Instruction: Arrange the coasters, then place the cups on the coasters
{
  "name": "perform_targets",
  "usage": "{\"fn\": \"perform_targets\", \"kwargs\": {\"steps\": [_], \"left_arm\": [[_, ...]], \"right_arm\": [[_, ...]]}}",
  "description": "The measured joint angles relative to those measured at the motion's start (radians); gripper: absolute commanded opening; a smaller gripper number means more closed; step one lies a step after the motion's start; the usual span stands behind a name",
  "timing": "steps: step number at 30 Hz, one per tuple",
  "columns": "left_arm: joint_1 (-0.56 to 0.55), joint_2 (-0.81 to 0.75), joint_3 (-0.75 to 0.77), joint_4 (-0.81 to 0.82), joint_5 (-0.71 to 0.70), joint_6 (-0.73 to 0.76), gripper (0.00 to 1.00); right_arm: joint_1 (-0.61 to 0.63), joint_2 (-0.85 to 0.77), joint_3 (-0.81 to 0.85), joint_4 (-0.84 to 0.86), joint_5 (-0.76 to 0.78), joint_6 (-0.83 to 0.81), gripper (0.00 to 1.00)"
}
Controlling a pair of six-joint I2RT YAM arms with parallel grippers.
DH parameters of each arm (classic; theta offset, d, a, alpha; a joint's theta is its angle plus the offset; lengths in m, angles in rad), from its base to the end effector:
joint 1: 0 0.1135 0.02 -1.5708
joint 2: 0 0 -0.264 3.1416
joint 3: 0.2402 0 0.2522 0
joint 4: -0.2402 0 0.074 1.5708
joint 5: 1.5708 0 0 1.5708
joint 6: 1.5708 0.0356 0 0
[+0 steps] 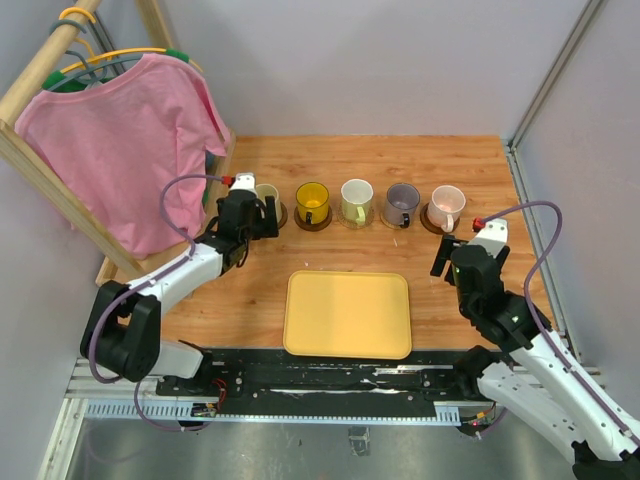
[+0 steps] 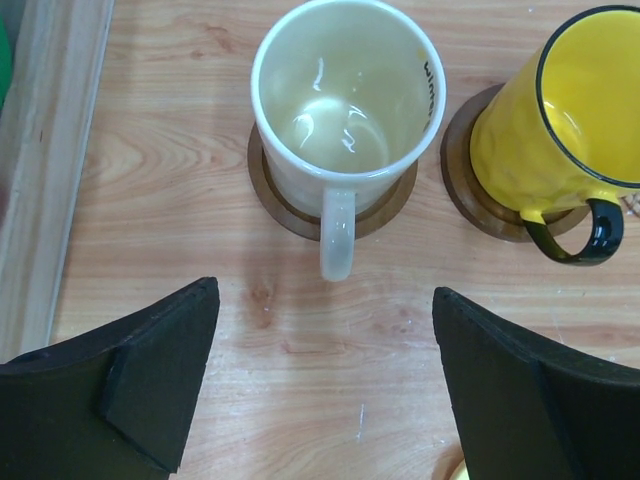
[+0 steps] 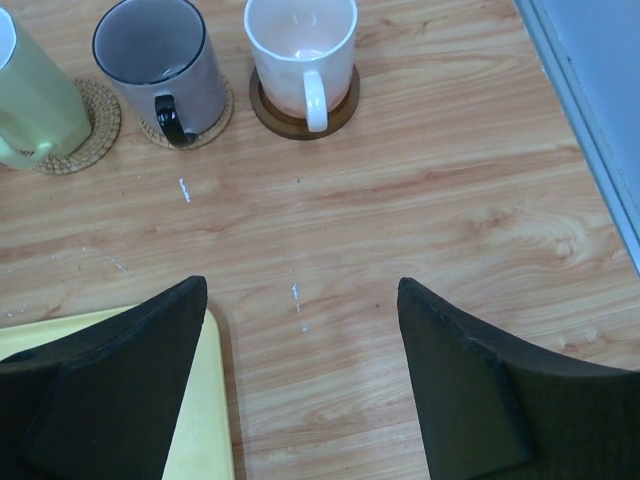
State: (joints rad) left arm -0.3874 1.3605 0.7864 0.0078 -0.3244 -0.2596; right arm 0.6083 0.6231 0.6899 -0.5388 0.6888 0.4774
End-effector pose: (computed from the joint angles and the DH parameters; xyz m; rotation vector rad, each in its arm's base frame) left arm 0.2766 -0.1006 0.2312 -0.0541 2.1038 -0.0408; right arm 0.1249 0.0594 0.2976 0.2898 1.9076 0.0173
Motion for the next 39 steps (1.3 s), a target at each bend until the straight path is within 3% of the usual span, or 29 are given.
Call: {"fn": "perform_targets", "kwargs": {"steps": [15, 39], "left_arm": [[0.000, 0.137, -0.016, 0.044, -0.051, -0.010, 0.92], [0.000, 0.138, -0.016, 0.056, -0.169, -0.035, 0.92]], "right_arm": [[-0.009, -0.015, 0.008, -0.014, 0.030, -0.019, 0.78], [-0.009, -0.010, 0.007, -0.016, 0.029, -0.018, 0.78]]}}
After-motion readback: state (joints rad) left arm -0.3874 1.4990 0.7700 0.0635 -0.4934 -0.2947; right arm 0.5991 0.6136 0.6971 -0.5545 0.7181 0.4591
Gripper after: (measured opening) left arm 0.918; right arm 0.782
